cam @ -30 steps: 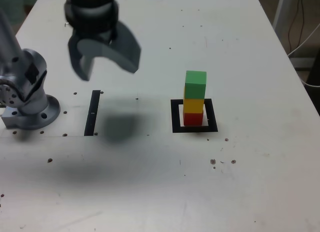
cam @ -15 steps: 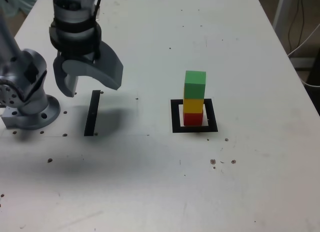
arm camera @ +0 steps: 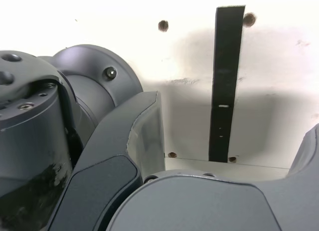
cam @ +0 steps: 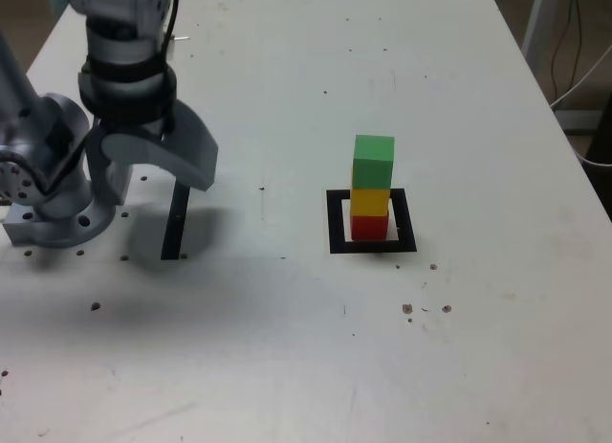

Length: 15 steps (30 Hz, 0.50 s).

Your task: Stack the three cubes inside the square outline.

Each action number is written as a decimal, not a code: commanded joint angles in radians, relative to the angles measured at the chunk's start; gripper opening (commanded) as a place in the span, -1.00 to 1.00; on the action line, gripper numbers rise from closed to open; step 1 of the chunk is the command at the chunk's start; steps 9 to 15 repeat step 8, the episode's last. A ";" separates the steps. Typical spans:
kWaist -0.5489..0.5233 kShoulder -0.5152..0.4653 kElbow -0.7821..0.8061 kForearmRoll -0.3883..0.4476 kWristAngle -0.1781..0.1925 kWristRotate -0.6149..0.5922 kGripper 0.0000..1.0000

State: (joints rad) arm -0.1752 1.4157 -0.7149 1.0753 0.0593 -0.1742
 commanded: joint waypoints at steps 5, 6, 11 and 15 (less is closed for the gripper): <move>-0.001 -0.012 0.010 -0.004 -0.004 -0.004 0.99; -0.001 -0.013 0.009 -0.002 -0.004 -0.004 0.99; -0.001 -0.015 0.008 0.002 -0.004 -0.004 0.99; -0.001 -0.015 0.008 0.002 -0.004 -0.004 0.99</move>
